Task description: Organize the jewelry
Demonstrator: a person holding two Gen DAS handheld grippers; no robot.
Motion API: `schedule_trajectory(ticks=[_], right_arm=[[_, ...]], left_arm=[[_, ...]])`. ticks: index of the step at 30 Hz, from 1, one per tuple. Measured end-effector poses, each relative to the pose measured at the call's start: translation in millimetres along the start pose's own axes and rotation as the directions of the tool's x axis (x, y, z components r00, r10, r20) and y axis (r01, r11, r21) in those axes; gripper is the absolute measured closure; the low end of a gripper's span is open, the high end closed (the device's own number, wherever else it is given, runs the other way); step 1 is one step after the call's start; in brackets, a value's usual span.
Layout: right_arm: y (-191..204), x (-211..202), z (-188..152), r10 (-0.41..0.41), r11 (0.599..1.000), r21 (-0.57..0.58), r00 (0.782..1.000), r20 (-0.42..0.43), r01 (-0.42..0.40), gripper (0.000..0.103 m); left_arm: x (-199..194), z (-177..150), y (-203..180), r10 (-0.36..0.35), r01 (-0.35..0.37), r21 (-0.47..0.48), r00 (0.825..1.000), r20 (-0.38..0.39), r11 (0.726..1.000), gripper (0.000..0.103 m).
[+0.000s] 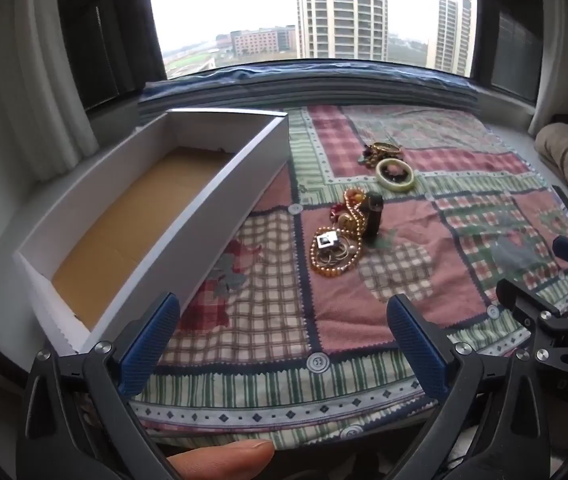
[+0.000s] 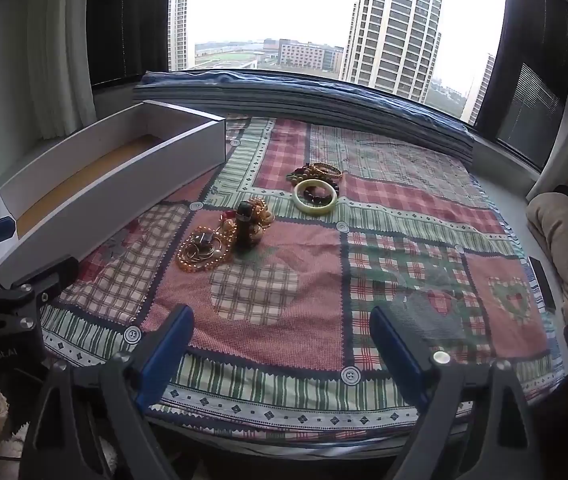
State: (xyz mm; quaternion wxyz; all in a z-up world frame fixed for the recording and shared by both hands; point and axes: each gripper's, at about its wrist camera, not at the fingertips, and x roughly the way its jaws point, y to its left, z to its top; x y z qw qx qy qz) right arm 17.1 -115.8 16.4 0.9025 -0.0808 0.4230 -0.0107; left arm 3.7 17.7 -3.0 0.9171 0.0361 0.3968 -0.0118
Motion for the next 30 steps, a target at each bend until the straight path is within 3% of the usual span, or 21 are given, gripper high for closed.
schedule_trajectory(ticks=[6, 17, 30], right_arm=[[0.6, -4.6, 1.6, -0.013, 1.0, 0.005, 1.0, 0.011, 0.013, 0.012], [-3.7, -3.8, -0.1, -0.055, 0.998, 0.005, 0.998, 0.012, 0.055, 0.012], [-5.1, -1.2, -1.6, -0.043, 0.999, 0.019, 0.999, -0.003, 0.043, 0.012]], left_arm=[[-4.9, 2.3, 4.8, -0.018, 0.018, -0.017, 0.999, 0.046, 1.0, 0.0], [0.7, 2.4, 3.3, -0.012, 0.012, -0.018, 1.0, 0.009, 1.0, 0.0], [4.9, 0.2, -0.5, -0.025, 0.025, -0.009, 0.999, -0.019, 1.0, 0.0]])
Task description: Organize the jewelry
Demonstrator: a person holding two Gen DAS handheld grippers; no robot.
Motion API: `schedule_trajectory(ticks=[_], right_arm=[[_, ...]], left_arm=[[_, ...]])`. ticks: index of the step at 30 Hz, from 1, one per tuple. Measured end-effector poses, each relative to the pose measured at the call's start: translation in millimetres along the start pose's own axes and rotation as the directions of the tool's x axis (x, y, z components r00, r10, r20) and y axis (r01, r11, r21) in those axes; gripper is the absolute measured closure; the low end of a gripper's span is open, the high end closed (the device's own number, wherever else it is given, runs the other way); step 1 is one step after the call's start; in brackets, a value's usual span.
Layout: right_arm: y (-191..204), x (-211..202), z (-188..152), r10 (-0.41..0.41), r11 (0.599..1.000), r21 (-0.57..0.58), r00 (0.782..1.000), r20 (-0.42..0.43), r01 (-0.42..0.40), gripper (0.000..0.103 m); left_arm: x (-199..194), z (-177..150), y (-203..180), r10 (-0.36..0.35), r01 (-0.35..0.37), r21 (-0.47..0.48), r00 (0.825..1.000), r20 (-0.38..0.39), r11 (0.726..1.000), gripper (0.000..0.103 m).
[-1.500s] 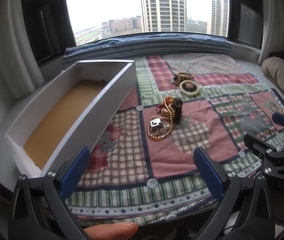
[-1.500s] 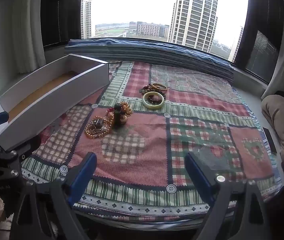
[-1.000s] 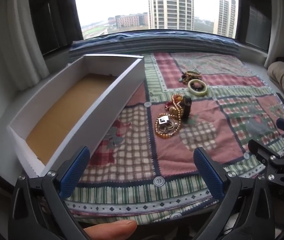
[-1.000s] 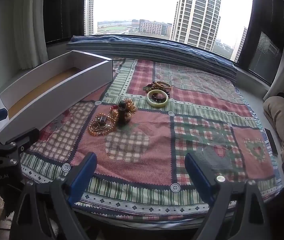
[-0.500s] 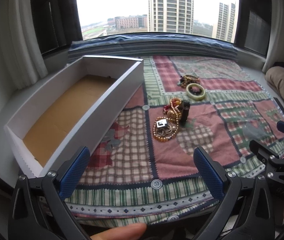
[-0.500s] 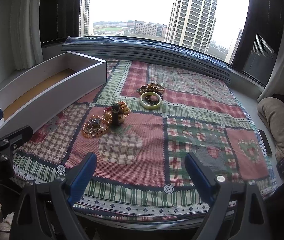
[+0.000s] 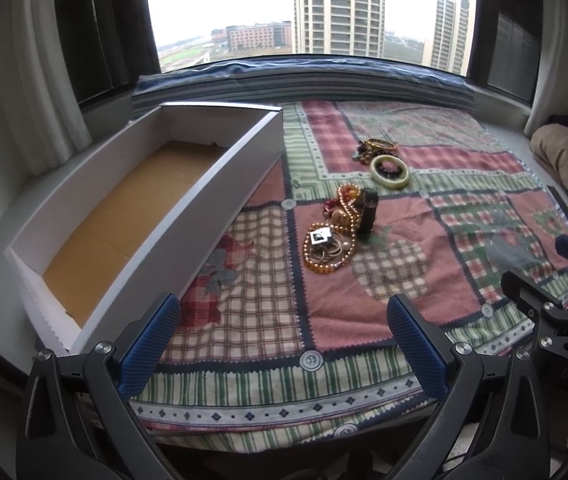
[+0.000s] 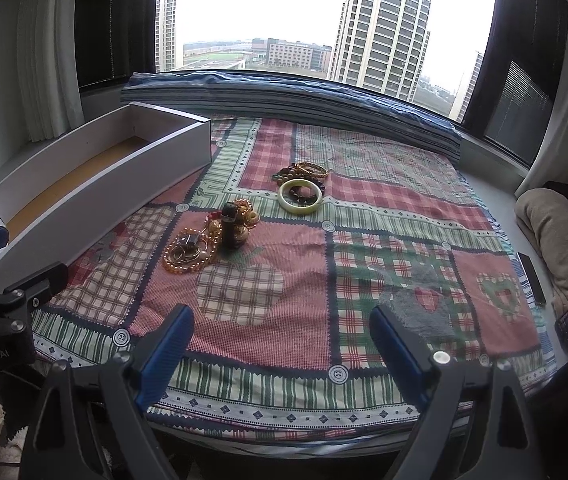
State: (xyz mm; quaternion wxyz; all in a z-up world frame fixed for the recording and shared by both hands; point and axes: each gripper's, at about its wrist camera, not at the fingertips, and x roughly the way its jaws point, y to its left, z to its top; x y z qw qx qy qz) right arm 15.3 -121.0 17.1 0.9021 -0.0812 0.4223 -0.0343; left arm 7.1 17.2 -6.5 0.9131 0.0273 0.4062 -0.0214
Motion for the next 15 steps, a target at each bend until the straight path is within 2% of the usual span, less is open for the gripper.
schedule_trajectory(ticks=[15], right_arm=[[0.3, 2.6, -0.3, 0.0, 1.0, 0.002, 1.0, -0.008, 0.0, 0.012]], left_arm=[[0.0, 0.4, 1.4, 0.018, -0.018, -0.006, 1.0, 0.012, 1.0, 0.0]])
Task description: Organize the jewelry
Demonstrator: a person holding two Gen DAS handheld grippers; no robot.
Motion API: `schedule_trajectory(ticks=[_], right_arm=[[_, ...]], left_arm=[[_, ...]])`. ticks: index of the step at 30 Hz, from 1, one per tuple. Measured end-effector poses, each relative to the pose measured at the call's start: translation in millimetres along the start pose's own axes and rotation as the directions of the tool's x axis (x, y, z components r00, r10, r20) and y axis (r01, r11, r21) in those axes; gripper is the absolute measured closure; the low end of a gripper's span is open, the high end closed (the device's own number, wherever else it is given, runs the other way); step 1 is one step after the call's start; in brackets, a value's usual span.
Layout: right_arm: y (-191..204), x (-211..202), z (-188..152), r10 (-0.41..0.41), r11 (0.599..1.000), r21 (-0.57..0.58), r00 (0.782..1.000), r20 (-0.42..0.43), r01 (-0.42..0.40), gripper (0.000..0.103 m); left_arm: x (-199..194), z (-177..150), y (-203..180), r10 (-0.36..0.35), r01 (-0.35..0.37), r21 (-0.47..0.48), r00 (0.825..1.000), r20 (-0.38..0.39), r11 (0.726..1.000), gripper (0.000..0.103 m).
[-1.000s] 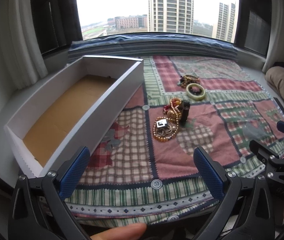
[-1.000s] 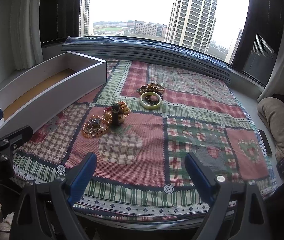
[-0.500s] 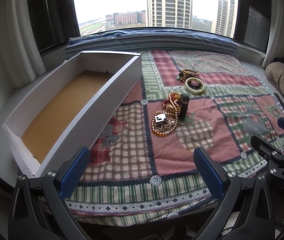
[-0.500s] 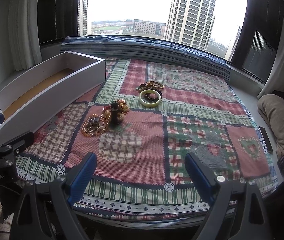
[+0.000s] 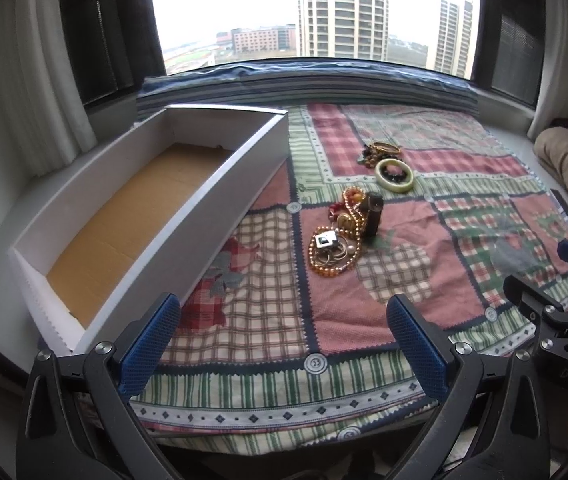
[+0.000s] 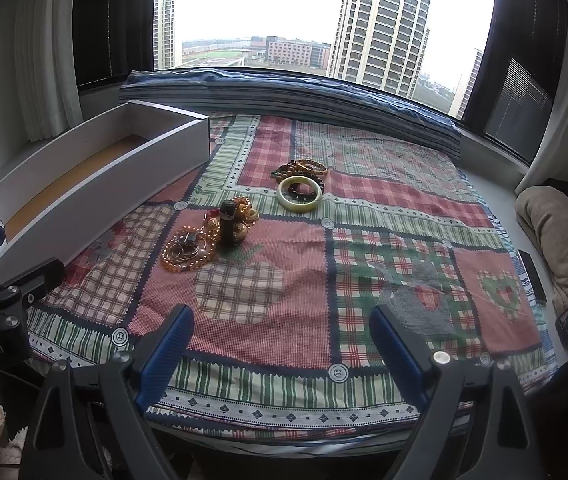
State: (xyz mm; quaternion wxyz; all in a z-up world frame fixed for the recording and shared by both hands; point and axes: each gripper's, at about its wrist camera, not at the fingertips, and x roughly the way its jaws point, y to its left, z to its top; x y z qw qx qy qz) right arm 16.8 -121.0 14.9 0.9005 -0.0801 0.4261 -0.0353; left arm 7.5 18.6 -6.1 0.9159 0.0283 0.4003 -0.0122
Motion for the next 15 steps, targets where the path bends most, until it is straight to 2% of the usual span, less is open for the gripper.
schedule_trajectory(ticks=[15], right_arm=[[-3.2, 1.8, 0.3, 0.0, 1.0, 0.02, 1.0, 0.002, -0.001, 0.012]], left_arm=[[5.2, -2.1, 18.2, 0.025, -0.026, -0.043, 1.0, -0.018, 0.999, 0.0]])
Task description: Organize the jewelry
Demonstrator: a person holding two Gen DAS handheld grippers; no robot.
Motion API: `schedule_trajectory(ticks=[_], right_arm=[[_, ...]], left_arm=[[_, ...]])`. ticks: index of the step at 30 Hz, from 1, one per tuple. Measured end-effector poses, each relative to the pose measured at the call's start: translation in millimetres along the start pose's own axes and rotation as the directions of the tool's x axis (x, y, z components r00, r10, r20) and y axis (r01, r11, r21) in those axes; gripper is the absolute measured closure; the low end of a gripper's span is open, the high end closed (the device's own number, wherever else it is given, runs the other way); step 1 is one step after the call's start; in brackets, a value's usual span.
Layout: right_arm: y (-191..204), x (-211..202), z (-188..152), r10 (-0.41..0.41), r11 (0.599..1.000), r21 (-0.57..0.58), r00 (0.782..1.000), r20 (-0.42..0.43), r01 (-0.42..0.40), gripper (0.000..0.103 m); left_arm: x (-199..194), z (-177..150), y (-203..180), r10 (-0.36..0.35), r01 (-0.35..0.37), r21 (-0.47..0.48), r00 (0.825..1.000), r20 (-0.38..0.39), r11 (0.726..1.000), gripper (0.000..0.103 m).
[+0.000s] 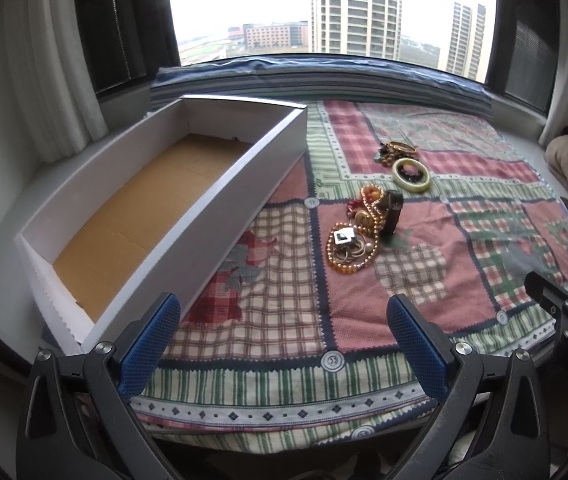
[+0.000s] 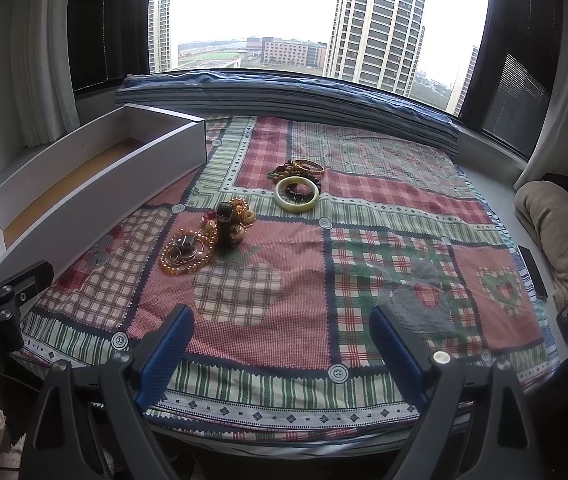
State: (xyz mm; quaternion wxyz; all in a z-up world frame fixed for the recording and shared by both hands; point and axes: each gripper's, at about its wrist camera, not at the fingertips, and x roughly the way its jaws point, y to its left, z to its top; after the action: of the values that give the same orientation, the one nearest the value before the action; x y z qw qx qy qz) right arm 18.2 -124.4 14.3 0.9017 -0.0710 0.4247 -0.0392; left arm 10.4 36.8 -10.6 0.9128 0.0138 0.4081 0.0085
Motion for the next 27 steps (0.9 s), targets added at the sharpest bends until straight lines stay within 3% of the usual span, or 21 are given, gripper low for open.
schedule_trajectory(ticks=[27], right_arm=[[2.0, 23.7, 21.1, 0.077, 0.997, 0.006, 0.997, 0.009, -0.077, 0.012]], left_arm=[[20.6, 6.9, -3.1, 0.004, -0.004, 0.02, 1.0, 0.005, 1.0, 0.0]])
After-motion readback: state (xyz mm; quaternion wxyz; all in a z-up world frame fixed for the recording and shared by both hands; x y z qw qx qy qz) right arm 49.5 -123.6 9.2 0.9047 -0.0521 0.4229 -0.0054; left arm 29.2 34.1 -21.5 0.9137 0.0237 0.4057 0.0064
